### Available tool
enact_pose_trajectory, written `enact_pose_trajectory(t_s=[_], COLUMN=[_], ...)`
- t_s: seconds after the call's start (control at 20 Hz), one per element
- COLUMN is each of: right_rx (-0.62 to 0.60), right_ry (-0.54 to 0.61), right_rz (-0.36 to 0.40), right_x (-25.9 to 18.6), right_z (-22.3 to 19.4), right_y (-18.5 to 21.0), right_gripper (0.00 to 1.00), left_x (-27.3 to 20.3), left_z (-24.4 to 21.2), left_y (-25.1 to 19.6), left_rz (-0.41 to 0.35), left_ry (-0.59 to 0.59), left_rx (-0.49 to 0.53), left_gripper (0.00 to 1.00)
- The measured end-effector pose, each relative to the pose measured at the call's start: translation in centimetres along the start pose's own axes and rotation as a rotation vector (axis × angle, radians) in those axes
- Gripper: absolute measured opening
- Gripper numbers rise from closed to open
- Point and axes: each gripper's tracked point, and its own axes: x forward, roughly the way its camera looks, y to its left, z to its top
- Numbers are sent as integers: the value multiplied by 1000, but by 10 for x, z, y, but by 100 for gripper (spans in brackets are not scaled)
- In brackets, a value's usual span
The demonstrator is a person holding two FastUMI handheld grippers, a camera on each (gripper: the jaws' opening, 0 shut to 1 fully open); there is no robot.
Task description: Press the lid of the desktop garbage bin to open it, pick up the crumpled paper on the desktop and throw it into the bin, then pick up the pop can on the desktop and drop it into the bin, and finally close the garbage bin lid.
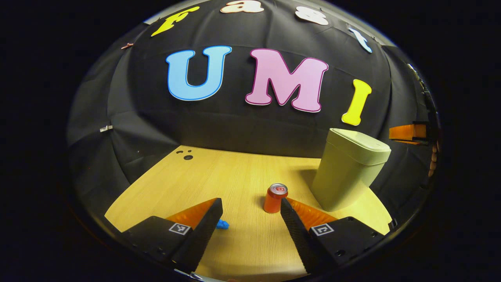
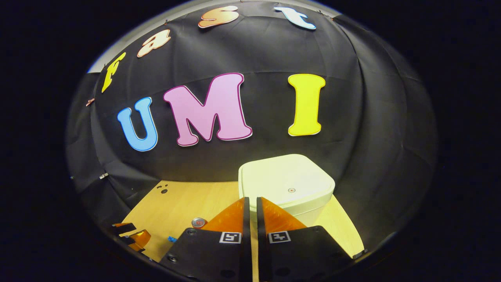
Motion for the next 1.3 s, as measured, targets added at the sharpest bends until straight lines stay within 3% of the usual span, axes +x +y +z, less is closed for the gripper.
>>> enact_pose_trajectory(t_s=[0.05,0.2,0.4,0.75,1.0,1.3], right_rx=[-19,-76,-121,-138,-131,-124], right_ry=[-4,-30,-29,55,120,114], right_rz=[-1,7,13,-43,-37,-28], right_x=[2,2,33,66,72,76], right_z=[7,27,34,9,-15,-16], right_y=[-3,-15,-29,-64,-69,-70], right_gripper=[6,6,6,6,5,6], left_x=[1,3,8,14,19,22], left_z=[-2,-4,-4,-9,-11,-13], left_y=[0,0,2,4,2,-4], left_rz=[2,7,17,33,34,29], left_ry=[6,17,26,42,50,56], left_rx=[0,8,8,13,17,43], left_gripper=[96,96,96,96,96,96])
